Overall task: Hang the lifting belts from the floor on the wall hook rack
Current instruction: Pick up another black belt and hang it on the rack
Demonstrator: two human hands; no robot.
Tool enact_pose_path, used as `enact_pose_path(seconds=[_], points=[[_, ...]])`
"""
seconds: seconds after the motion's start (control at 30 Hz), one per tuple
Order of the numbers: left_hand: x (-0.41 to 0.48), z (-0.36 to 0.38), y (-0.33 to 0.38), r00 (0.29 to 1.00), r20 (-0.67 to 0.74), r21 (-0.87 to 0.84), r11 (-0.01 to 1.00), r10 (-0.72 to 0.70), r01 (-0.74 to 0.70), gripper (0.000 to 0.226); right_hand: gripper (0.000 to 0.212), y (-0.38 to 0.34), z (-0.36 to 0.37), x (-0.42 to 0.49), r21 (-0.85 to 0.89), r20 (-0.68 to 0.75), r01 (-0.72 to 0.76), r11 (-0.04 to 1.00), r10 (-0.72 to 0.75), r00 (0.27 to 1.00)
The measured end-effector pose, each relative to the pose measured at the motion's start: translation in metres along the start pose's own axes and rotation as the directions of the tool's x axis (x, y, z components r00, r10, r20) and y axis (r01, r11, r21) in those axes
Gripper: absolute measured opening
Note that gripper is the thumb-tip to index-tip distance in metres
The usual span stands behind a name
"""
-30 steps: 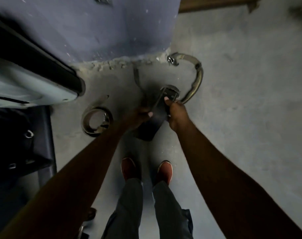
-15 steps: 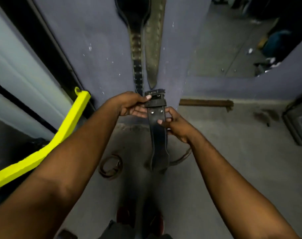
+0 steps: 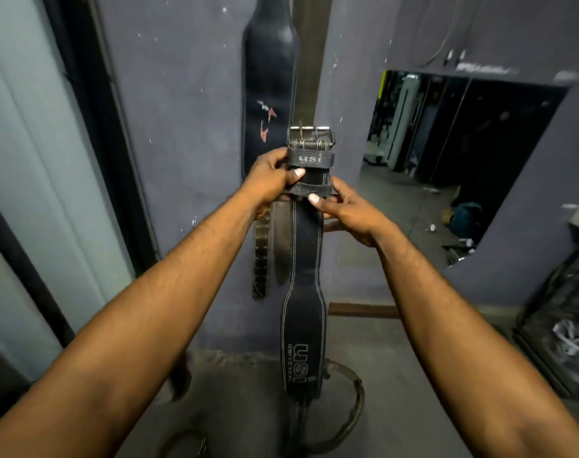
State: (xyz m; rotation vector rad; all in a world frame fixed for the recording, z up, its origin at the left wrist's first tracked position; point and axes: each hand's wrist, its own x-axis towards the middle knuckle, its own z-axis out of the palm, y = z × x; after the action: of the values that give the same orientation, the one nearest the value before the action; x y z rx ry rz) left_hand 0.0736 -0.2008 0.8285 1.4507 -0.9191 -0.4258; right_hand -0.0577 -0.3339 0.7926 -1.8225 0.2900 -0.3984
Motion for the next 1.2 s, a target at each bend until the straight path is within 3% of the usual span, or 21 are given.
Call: enact_pose_path(seconds=[0.13,0.3,0.47,0.6,0.87,0.97,1.03,1.1,1.13,1.2], points=[[0.003,-0.007,0.062,0.978,0.047,-0.056,0.978,0.205,-0.203,0.035,0.02,-0.057,-0.008,0.011,-0.057,-0.153,0.219,0.974,-0.225,0.962],[0.002,-0.032,0.119,0.947,0.113,-0.112,0.95,0.302,-0.29,0.037,0.031,-0.14,-0.01,0.011,-0.141,-0.162,0.385,0.912,-0.405,0.9],[0.007,-0.047,0.173,0.902,-0.044,-0.131,0.893,0.429,-0.431,0.04,0.03,-0.177,0.005,0.018,-0.135,-0.16,0.39,0.911,-0.408,0.899],[0.002,-0.048,0.191,0.871,-0.134,-0.121,0.864,0.473,-0.488,0.043,0.031,-0.179,0.017,0.016,-0.034,-0.149,0.245,0.969,-0.248,0.957],[-0.014,-0.059,0.174,0.902,0.06,-0.071,0.903,0.428,-0.423,0.027,0.024,-0.195,0.033,0.004,-0.153,-0.274,0.359,0.921,-0.388,0.88],[-0.015,-0.063,0.177,0.892,-0.058,-0.083,0.889,0.447,-0.451,0.02,0.021,-0.209,0.038,-0.001,-0.158,-0.228,0.373,0.914,-0.402,0.887],[-0.013,-0.063,0.183,0.836,-0.25,0.062,0.87,0.488,-0.489,0.026,0.016,-0.215,0.046,-0.002,-0.143,-0.192,0.38,0.914,-0.402,0.895],[-0.014,-0.062,0.186,0.792,-0.403,0.155,0.887,0.459,-0.435,0.035,0.024,-0.216,0.055,-0.001,-0.132,-0.222,0.402,0.906,-0.422,0.879],[-0.012,-0.063,0.186,0.815,-0.406,0.132,0.909,0.415,-0.396,0.042,0.027,-0.216,0.059,0.0,-0.131,-0.246,0.414,0.901,-0.434,0.867],[-0.015,-0.065,0.183,0.891,-0.267,0.044,0.929,0.367,-0.369,0.053,0.031,-0.215,0.061,-0.001,-0.122,-0.29,0.433,0.893,-0.449,0.845]])
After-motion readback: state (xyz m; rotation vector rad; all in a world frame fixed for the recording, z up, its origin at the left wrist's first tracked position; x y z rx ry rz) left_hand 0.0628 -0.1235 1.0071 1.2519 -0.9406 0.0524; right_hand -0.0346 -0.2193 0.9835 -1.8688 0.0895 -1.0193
